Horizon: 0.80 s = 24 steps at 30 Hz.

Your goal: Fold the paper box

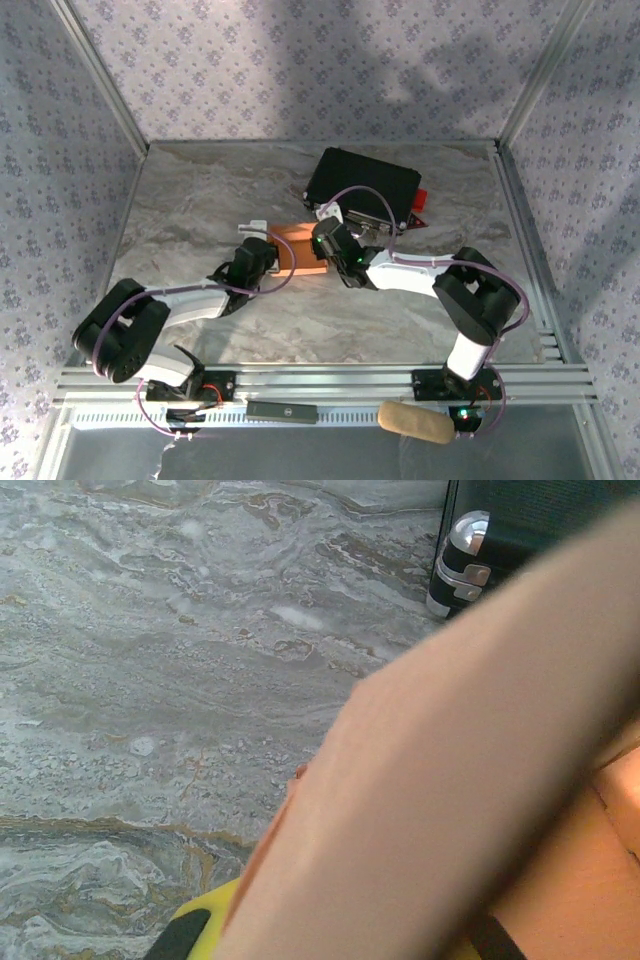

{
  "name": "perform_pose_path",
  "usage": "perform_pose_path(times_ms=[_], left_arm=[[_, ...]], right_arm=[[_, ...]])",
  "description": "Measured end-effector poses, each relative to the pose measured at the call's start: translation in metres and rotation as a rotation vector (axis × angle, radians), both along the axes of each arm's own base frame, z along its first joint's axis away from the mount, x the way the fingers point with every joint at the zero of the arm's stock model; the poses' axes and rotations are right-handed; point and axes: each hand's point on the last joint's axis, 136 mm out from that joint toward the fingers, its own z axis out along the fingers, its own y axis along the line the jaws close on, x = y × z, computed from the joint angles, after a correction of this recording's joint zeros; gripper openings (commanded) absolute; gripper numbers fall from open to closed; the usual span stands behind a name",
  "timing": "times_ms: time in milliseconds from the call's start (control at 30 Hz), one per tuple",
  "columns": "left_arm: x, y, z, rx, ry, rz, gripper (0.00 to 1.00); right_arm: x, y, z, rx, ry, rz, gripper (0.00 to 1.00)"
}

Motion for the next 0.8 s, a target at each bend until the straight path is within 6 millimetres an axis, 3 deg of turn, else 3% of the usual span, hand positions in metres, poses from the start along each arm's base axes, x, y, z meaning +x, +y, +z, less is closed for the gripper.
perform_pose_path(times_ms=[233,533,700,800], left_arm=[[-0.003,-0.002,-0.001,0.023,-0.02,0.033,0.0],[-0.005,-0.005,-0.002,0.039,-0.028,0.054,0.0],[-0.006,-0.008,-0.002,0.032,-0.025,0.069,0.0],[-0.007,-0.007,-0.003,0.029,-0.028,0.087,0.0]], right_arm=[[-0.001,-0.004,-0.003,0.01,0.037,0.003,0.21],[-0.006,-0.011,-0.009,0.022,0.065,0.019,0.09],[-0.008,-0.013,-0.011,0.024,0.05,0.031,0.22],[-0.015,-0.016,-0.02,0.014,0.072,0.041,0.17]])
